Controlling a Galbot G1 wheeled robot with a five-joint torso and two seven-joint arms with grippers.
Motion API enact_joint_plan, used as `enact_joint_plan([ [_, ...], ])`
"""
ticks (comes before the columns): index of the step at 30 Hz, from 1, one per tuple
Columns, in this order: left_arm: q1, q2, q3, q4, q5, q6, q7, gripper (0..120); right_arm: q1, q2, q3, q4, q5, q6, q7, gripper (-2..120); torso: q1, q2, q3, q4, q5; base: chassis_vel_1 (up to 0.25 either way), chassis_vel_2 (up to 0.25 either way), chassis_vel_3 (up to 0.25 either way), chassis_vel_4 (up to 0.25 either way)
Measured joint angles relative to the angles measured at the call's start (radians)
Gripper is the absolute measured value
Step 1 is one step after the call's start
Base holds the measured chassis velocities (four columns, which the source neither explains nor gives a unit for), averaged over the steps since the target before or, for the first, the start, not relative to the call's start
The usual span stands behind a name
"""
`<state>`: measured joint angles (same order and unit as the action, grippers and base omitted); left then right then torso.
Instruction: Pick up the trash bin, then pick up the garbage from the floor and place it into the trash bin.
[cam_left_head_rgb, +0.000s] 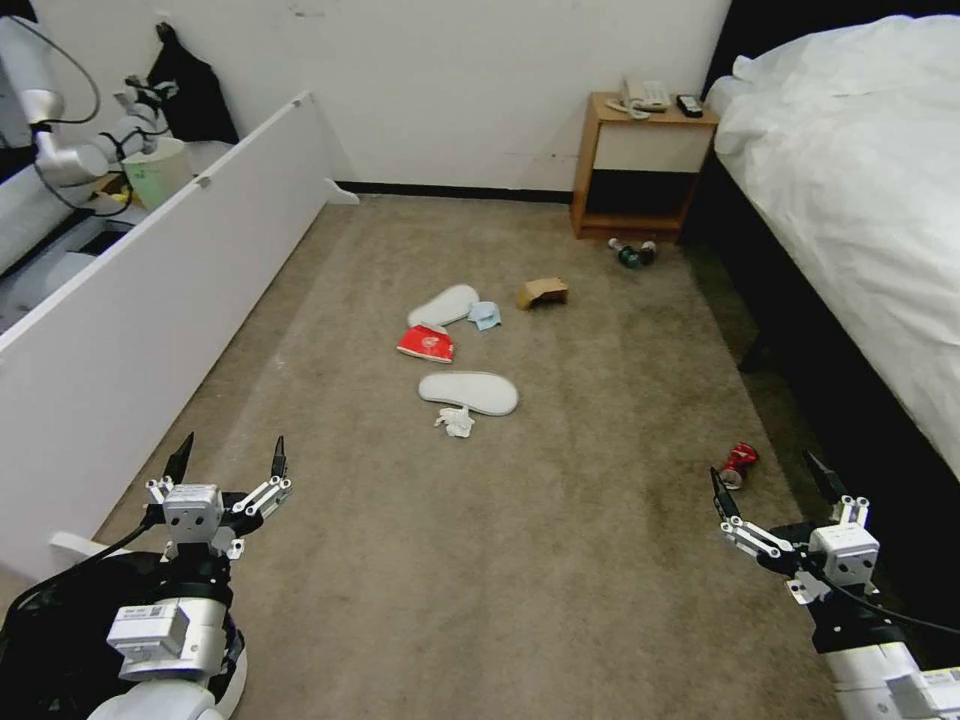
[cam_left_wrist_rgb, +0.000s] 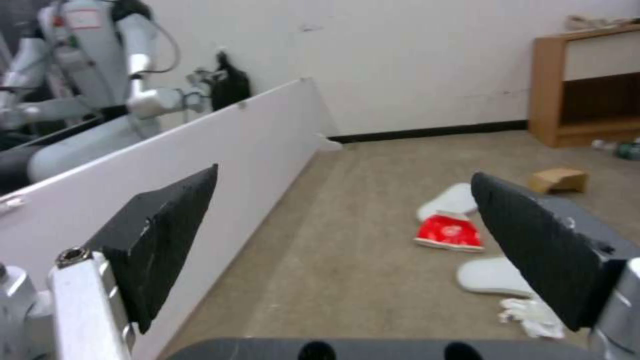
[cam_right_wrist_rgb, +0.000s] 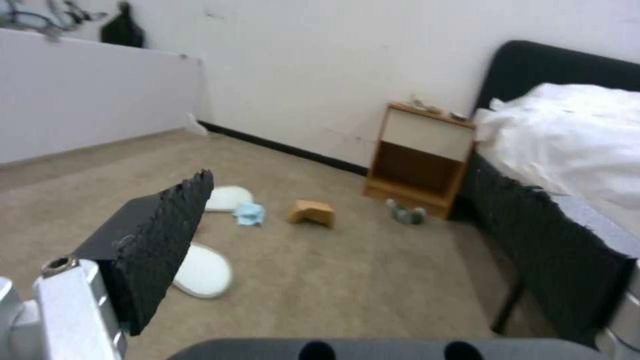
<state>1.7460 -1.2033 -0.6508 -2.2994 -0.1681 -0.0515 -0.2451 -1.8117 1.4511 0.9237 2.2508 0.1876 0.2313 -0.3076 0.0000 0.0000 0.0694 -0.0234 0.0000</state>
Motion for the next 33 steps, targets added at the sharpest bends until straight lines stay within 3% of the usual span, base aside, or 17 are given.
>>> enact_joint_plan([
  [22, 0.007, -0.009, -0.005, -0.007, 0.013, -0.004, -0.004, 100, 0.000, -0.004, -0.006, -0.002, 0.004, 0.000, 0.002, 100, 0.000, 0.000, 0.000, 0.0004, -0.0003, 0.108, 0.108, 0.096, 0.110],
  [33, 0.007, -0.010, -0.003, -0.009, 0.006, -0.005, -0.009, 100, -0.003, -0.002, -0.006, -0.003, 0.001, 0.003, 0.001, 100, 0.000, 0.000, 0.000, -0.0001, 0.0000, 0.015, 0.011, 0.019, 0.017],
])
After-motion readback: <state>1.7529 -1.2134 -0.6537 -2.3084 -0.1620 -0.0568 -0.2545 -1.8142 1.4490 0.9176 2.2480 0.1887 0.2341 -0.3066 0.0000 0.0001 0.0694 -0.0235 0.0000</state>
